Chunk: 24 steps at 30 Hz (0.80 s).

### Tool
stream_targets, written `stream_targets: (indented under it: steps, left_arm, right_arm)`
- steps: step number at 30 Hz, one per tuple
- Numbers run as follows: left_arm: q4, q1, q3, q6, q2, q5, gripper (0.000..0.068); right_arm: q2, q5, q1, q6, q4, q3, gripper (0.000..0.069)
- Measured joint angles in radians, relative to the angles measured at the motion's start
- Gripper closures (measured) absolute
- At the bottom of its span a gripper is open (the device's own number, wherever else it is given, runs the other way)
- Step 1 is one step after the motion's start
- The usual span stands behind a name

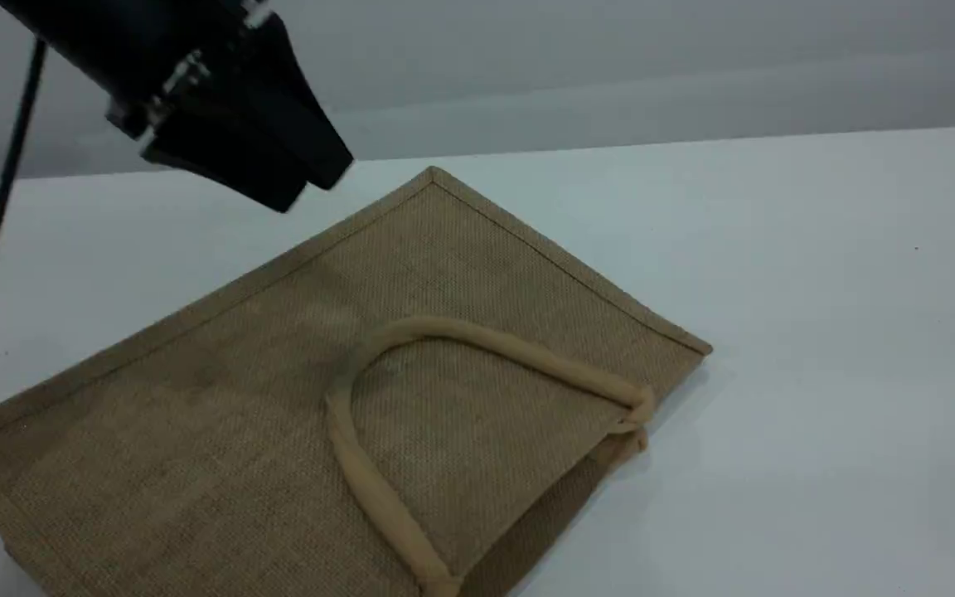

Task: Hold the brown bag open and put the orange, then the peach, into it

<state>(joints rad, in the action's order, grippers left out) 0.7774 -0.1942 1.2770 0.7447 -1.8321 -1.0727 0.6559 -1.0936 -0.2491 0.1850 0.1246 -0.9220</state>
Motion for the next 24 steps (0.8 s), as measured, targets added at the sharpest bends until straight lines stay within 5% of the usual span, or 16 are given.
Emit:
stream_targets:
  steps: [6,13,24]
  left_arm:
    - [-0.04,0.0,0.0,-0.067,0.13,-0.027,0.0241]
    - [-0.187,0.0,-0.023,-0.181,0.338,-0.031,0.0241]
    - [-0.263,0.0,-0.24,-0.242,0.777,-0.021,0.0241]
  right_arm:
    - [-0.201,0.041,0.0,-0.035,0.001,0.197,0.016]
    - [-0.431,0.029,0.0,-0.053,0.002,0.402,0.016]
    - [-0.571,0.026,0.0,-0.178,-0.093,0.415,0.016]
